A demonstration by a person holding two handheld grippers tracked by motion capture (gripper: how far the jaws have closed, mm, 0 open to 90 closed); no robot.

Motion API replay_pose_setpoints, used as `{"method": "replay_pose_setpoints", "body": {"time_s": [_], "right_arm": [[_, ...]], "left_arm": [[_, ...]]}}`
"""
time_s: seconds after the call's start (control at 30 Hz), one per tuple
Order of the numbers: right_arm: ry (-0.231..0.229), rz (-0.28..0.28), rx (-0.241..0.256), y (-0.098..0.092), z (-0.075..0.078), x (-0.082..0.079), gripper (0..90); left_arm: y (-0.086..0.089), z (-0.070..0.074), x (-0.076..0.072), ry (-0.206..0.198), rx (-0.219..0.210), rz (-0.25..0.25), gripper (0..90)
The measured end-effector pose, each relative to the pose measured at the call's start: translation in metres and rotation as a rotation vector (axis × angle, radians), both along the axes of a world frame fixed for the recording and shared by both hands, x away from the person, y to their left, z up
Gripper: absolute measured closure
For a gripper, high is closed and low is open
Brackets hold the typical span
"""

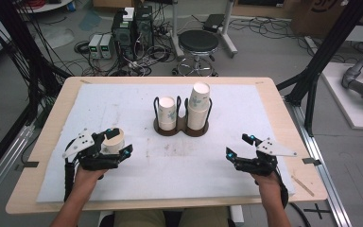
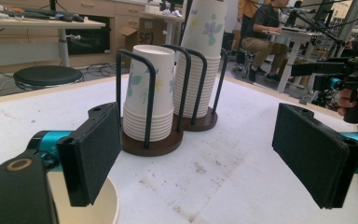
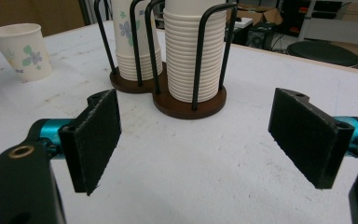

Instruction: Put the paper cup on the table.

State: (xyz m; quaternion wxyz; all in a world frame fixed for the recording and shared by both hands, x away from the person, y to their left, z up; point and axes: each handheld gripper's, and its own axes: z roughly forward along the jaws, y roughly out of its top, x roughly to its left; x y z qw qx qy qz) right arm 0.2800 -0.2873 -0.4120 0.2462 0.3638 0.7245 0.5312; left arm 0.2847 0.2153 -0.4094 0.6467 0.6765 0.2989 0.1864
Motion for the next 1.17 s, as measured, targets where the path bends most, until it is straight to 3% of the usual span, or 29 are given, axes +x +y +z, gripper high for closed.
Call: {"method": "replay_pose_setpoints", "body": {"time_s": [0.4, 1.17], "right_arm": [[-0.003, 0.0, -0.013, 0.0019, 0.002, -0.0077, 17.4], [-0.001, 0.016, -0.005, 0.0004, -0.0003, -0.0049, 17.5]], "left_arm": [[0.0019, -0.0004, -0.0005, -0.005, -0.001, 0.015, 15.9], [0.0014, -0.0024, 0.0009, 0.001, 0.011, 0.017, 16.3]]}}
